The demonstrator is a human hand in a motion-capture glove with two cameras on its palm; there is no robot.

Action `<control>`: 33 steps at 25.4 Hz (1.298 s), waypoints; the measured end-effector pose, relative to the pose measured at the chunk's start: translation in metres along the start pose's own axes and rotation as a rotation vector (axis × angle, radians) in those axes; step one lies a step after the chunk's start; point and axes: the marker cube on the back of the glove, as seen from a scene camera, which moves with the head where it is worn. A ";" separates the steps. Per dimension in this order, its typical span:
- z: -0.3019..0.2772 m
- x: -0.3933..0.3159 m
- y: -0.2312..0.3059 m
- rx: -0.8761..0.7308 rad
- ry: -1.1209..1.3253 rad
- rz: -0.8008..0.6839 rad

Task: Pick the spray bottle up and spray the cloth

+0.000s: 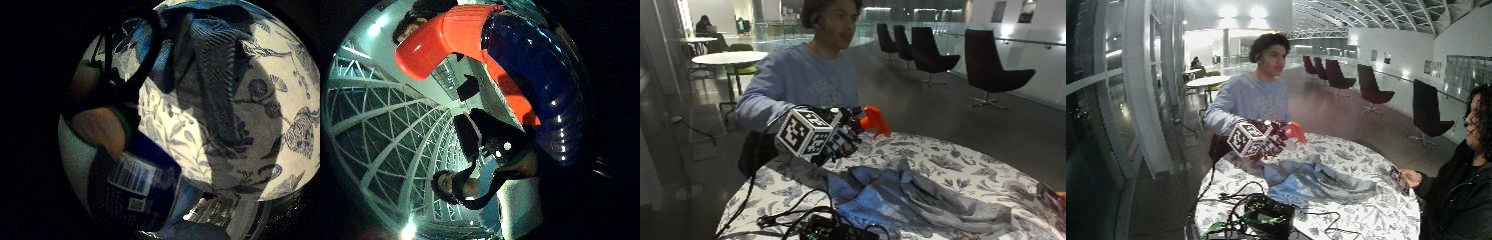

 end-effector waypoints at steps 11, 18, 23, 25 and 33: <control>0.079 -0.061 -0.020 -0.012 -0.243 -0.482; 0.176 -0.099 -0.057 0.003 -0.299 -0.773; 0.246 -0.108 -0.091 -0.040 -0.253 -0.801; 0.270 -0.105 -0.103 -0.060 -0.225 -0.783; 0.318 -0.086 -0.123 -0.118 -0.142 -0.745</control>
